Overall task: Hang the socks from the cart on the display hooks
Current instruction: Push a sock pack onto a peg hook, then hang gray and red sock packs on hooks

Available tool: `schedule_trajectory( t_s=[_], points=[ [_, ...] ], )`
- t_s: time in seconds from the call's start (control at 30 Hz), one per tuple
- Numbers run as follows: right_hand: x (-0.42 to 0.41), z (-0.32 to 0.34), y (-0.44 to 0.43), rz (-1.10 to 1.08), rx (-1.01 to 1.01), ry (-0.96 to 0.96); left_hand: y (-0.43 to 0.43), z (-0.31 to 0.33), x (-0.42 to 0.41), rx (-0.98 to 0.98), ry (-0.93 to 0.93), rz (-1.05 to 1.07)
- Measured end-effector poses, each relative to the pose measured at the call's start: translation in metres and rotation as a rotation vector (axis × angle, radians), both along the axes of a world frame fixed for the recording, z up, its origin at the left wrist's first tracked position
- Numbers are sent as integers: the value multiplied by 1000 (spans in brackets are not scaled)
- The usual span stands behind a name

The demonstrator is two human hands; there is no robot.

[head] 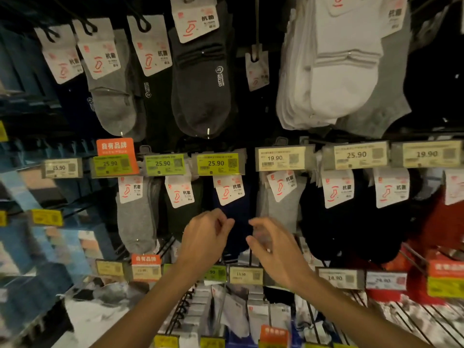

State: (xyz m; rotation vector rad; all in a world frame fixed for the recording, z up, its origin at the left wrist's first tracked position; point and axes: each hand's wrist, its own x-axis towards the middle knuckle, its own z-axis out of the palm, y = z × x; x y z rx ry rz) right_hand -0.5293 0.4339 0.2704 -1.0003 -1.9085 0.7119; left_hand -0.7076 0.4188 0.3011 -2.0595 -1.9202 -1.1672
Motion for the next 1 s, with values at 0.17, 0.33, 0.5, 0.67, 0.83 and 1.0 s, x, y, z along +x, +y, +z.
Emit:
schedule_trajectory(
  t_s=[0.17,0.33,0.5,0.67,0.83,1.0],
  points=[
    [96,-33,-45,-164,100,29,-39,36,79,-125,61,-210],
    [232,-87,-113,-364,-36,-3,-64,43,205,-284,235,-485],
    [380,-163,-205,-652,-260,-101,-91,-37,379,-427,533,-738],
    [490,-241,-312,-894,-588,-182,-146,-155,531,-608,679,-923],
    [554,-306,-386,-1067,-882,-210,-185,-267,635,-757,913,-1168],
    [589,-366,-435,-1221,-1176,-100,-202,-367,704,-1024,918,-1261]
  ],
)
